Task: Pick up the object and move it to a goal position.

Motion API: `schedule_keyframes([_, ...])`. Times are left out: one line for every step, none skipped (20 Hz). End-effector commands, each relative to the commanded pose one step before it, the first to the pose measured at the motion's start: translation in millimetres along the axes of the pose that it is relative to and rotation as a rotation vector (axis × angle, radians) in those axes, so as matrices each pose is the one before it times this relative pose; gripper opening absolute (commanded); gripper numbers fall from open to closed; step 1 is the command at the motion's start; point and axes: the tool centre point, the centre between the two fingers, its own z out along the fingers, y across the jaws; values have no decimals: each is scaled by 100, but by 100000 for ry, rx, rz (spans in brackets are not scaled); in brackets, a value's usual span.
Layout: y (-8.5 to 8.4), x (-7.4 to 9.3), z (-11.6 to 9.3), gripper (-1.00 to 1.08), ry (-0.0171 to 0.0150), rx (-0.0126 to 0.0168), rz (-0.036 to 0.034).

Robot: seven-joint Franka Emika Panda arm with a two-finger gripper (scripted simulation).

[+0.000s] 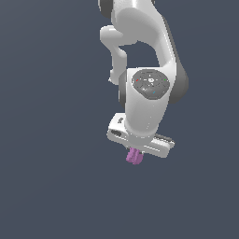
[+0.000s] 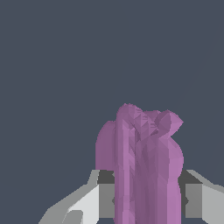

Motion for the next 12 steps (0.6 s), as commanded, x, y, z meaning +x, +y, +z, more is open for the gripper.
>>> schedule_keyframes([-763,390,-1674,-100,-150,-68,31])
schedule_keyframes([-257,138,-556,-100,0,0,0])
schedule_keyframes([-234,129,-502,-100,0,0,0])
schedule_keyframes([-211,119,-449,-100,0,0,0])
schedule_keyframes([-190,110,-400,-100,0,0,0])
schedule_keyframes([-170,100,-357,-100,0,0,0])
schedule_keyframes([-152,90,-318,-100,0,0,0])
schedule_keyframes([-135,81,-281,-100,0,0,0])
schedule_keyframes([-119,72,-245,-100,0,0,0])
schedule_keyframes([-112,73,-173,-100,-65,15,-19])
schedule_keyframes([-88,56,-179,-100,0,0,0])
schedule_keyframes([-74,49,-147,-100,0,0,0])
